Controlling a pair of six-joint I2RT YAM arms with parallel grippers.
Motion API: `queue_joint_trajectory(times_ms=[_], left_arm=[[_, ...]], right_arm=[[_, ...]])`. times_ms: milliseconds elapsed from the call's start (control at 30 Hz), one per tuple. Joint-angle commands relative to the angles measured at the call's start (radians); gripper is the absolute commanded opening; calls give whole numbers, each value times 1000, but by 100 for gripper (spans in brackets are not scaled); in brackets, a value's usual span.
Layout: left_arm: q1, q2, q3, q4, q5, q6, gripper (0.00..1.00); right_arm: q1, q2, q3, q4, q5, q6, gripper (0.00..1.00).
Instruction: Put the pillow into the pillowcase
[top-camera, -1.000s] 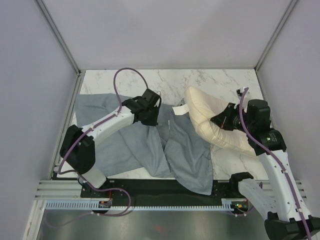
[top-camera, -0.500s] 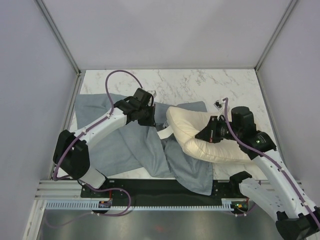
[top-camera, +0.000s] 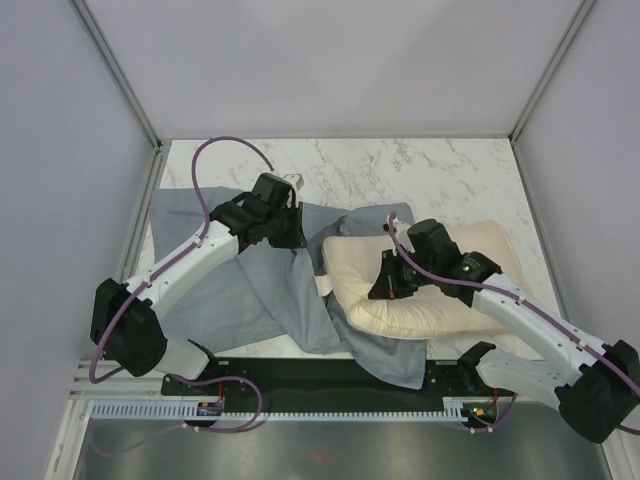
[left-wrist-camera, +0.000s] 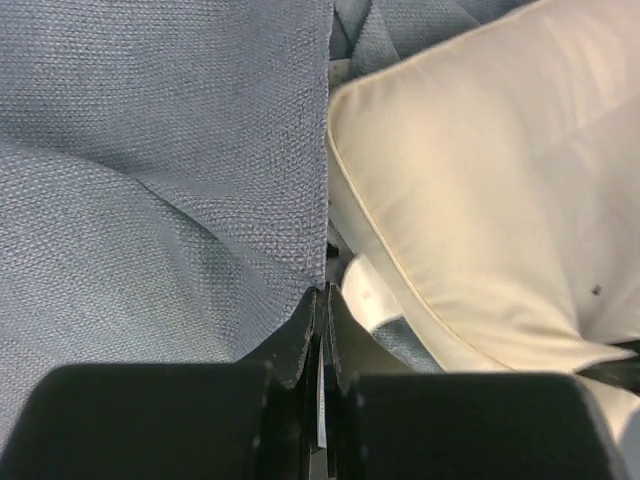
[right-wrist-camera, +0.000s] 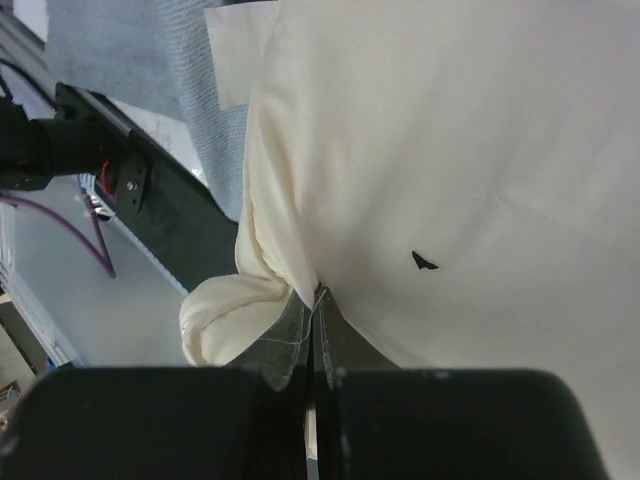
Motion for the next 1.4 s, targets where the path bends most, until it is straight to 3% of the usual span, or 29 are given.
queue_joint_trajectory(times_ms=[0,433,600,733,933,1033,1167,1300,1367], left_arm=[[-1,-38,21,-9,65,-4,2],[-44,-23,41,-7,210,0,2],[-42,-21,68,-7,273,10,2],[-42,-29,93,-9,345,4,2],[-42,-50,114,-9,417,-30,2],[-42,-50,110,7,431,-62,2],[-42,-65,81,68,496,-117,2],[-42,-59,45,161,624,-191,2],[-42,-58,7,299,716,-266,2]], right_arm=[[0,70,25,132,71,9,0],[83,421,450,129,206,-27,0],[102,498,507,126,303,-47,0],[102,587,415,207,341,-31,0],[102,619,259,463,371,86,0],[100,610,113,732,352,226,0],[96,631,-14,1021,357,374,0],[97,653,-59,1137,340,420,0],[97,648,-62,1157,320,401,0]])
